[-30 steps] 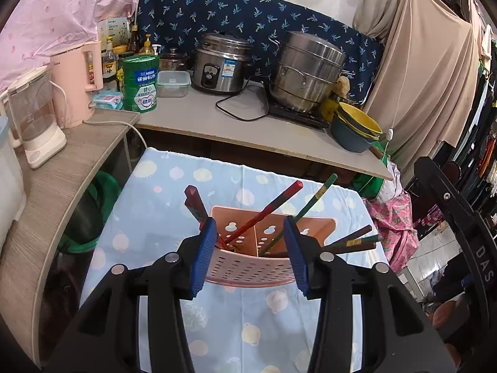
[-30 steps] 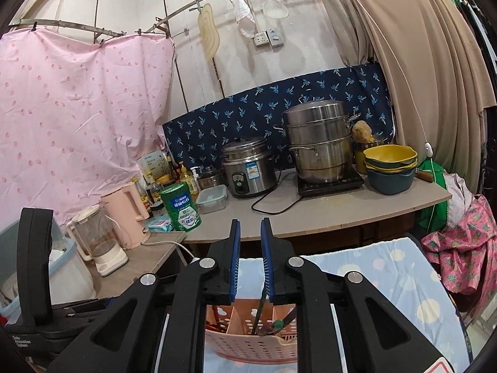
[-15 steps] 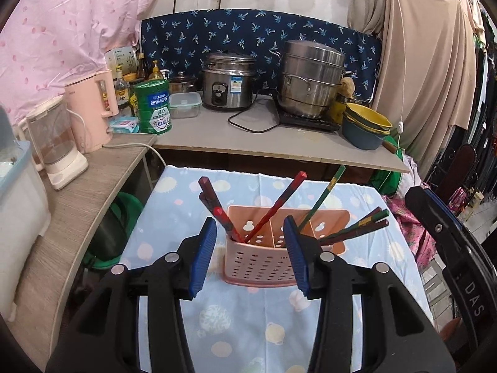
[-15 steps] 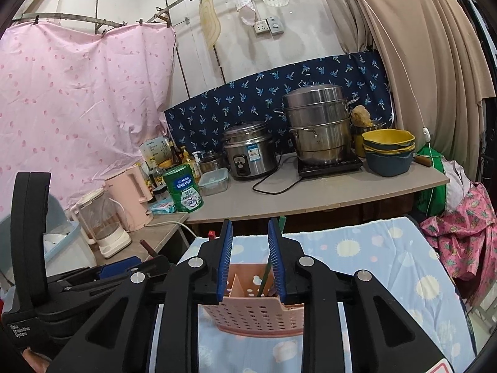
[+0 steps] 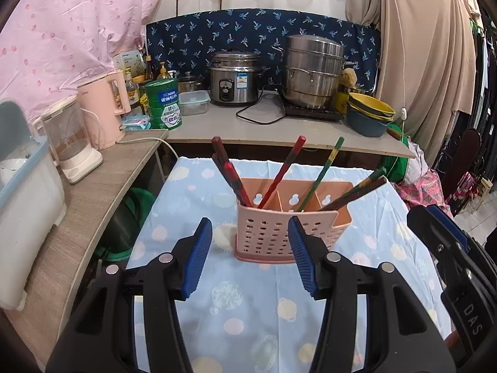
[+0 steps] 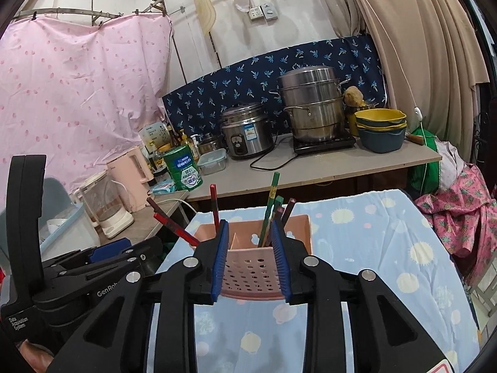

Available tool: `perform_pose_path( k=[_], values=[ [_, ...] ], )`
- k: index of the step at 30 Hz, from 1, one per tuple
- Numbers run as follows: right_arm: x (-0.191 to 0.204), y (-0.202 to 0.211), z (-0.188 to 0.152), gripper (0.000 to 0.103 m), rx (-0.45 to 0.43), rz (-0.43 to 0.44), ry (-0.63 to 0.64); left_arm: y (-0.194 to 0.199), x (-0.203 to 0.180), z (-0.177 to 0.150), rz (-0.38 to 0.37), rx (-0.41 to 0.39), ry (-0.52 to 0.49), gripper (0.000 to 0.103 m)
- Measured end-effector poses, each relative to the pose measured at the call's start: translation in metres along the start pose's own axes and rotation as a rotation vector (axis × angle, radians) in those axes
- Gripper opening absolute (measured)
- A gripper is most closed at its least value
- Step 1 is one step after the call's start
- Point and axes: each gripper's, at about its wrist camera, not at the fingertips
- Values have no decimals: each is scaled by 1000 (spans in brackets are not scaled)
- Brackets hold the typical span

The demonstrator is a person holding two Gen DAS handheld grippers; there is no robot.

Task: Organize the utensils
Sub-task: 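Withdraw both open tools away from the pink holder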

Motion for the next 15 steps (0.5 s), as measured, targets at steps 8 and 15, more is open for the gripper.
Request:
perform_pose_path(
  k=[8, 15],
  values=[
    [4, 16, -27, 46, 46, -36, 24, 13, -4, -22, 37, -15, -34, 60],
    [5, 28, -48, 53, 88, -60, 29, 20, -4, -45, 61, -4, -48, 73]
  ],
)
Point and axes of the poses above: each gripper's, at about its wrist camera, not at the fingertips, and y roughly against the way its jaws point, x to its left, z to its top
